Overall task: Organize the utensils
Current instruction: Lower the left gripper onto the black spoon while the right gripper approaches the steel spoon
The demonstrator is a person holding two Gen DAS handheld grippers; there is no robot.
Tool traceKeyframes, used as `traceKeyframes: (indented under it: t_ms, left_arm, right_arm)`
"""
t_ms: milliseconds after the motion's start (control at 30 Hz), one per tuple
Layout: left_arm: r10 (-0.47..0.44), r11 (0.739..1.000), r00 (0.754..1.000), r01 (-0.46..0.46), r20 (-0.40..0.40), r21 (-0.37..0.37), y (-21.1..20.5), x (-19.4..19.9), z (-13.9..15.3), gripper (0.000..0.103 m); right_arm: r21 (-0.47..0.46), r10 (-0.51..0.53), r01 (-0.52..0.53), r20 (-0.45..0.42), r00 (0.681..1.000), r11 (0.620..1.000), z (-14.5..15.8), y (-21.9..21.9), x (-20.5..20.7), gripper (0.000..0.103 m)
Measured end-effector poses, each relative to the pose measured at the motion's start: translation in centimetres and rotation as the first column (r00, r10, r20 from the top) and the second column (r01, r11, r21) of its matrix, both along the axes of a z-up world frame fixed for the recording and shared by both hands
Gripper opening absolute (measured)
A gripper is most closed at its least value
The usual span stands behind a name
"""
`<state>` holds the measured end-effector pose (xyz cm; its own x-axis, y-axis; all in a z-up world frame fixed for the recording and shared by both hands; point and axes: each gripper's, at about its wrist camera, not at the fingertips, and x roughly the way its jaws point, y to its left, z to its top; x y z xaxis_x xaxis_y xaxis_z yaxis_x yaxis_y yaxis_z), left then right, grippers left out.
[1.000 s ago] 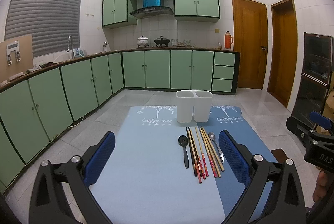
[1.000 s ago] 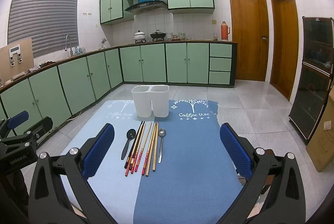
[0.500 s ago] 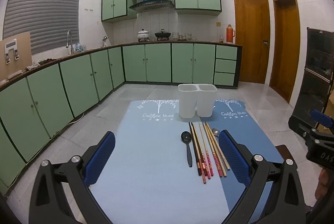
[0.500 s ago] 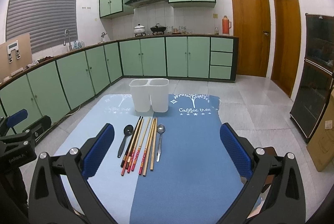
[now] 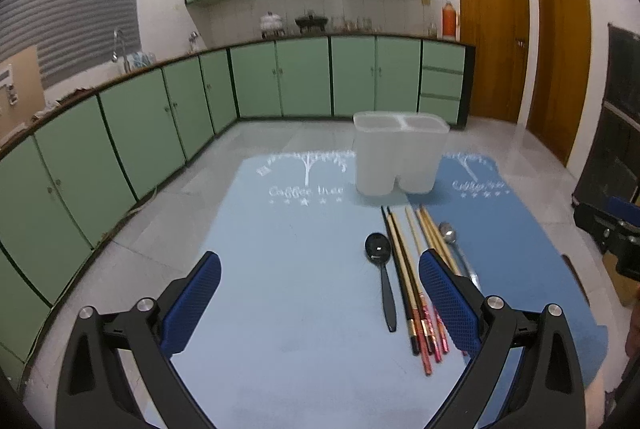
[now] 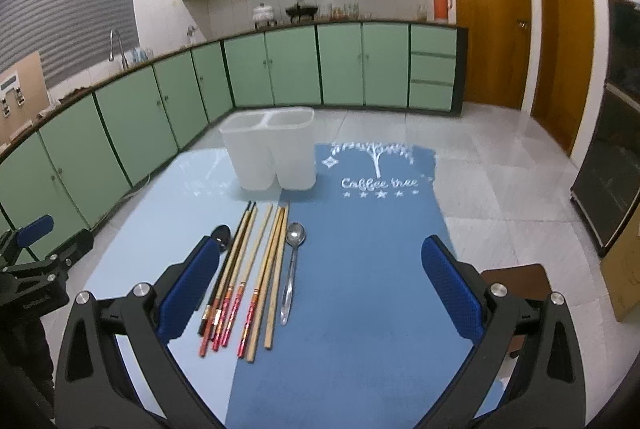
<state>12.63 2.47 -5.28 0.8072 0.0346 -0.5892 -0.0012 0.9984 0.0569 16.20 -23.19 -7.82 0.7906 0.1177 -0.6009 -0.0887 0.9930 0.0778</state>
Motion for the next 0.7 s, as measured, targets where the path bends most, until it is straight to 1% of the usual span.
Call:
traceKeyframes:
  t_ms: [67,133,200,267,433,600,700]
  left_arm:
    - [-0.009,1.0,0.999,0.01,-0.04,0.005,-0.3,1.8,-1.2,0.095]
    - [-0.026,1.0,0.996,0.027,-0.085,0.003,-0.7,3.7,-2.5,0.095]
    - [-0.046,0.999,0.99,0.044,-0.131,-0.017,-1.2,5.3,-3.7,0.094]
    - [-0.052,0.998,0.986,0.049,-0.16,-0.027,-1.7,6.8,-5.0,0.094]
    - [-0.047,0.998,0.974,0.036,-0.223,-0.053,-2.8,11.0,-7.6,0.092]
    - [-0.028,0.999,0.963,0.016,-0.27,-0.047,-3.7,14.5,-9.6,0.09]
    - [-0.021,0.999,0.957,0.009,-0.291,-0.04,-4.0,15.8,-10.6,0.09]
  right_arm:
    - [0.005,0.003,-0.003,-0.037,0.999,1.0,-0.8,-0.2,1.5,0.085]
    - [0.012,0.004,-0.003,-0.07,0.998,1.0,-1.6,-0.4,2.7,0.08]
    - [0.026,-0.004,0.007,-0.103,0.995,1.0,-2.4,-0.8,3.8,0.079]
    - [0.028,-0.007,0.011,-0.123,0.992,1.0,-3.1,-0.9,4.7,0.075]
    - [0.01,-0.023,0.025,-0.149,0.989,1.0,-4.4,-1.4,6.6,0.073]
    - [0.008,-0.039,0.041,-0.163,0.986,0.999,-5.6,-2.0,8.0,0.073]
    - [0.008,-0.045,0.047,-0.179,0.983,0.999,-6.5,-2.2,8.6,0.073]
